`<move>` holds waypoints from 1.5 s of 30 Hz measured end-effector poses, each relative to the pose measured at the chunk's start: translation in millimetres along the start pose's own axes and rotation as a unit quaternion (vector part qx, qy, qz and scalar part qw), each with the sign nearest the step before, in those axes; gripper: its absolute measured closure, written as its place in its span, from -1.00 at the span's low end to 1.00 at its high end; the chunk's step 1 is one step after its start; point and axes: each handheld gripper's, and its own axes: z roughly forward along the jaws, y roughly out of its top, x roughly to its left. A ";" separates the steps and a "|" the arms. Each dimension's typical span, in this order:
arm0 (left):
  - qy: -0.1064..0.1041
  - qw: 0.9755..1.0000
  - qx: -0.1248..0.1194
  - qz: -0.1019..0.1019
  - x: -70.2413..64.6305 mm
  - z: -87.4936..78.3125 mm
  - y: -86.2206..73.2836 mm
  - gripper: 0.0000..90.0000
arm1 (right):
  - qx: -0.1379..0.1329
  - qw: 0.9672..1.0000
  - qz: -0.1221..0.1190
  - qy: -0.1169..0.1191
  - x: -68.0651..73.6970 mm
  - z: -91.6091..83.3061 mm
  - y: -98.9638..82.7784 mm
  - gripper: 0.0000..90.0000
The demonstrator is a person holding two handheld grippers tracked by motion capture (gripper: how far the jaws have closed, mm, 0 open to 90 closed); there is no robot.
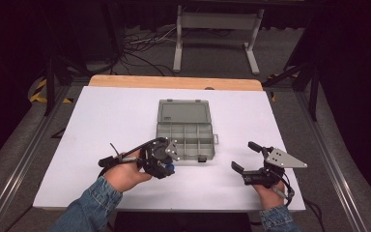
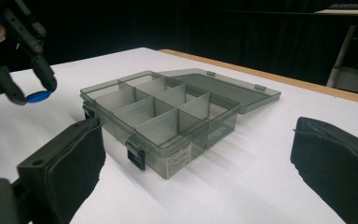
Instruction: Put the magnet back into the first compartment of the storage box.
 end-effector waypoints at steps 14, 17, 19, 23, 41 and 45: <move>0.025 0.999 -0.020 -0.034 31.1 -5.5 2.9 0.38 | 0.000 1.000 0.001 0.001 -0.8 -0.5 -0.4 -0.92; 0.030 0.998 -0.024 -0.041 37.7 -6.4 2.0 0.38 | 0.000 1.000 0.001 0.001 -0.8 0.0 -0.5 -0.92; 0.033 0.998 -0.027 -0.045 39.1 -6.4 1.8 0.38 | 0.000 1.000 0.002 0.001 -0.8 0.1 -0.6 -0.92; 0.038 0.997 -0.030 -0.055 46.1 -6.8 1.1 0.38 | 0.001 1.000 0.000 0.002 -0.9 0.3 -0.6 -0.92; 0.050 0.993 -0.041 -0.093 76.8 -5.1 0.3 0.38 | 0.001 1.000 0.000 0.002 -1.6 0.2 -0.7 -0.92; 0.049 0.992 -0.047 -0.105 84.8 -3.7 -1.4 0.38 | 0.002 1.000 0.000 0.001 -2.1 0.1 -0.7 -0.92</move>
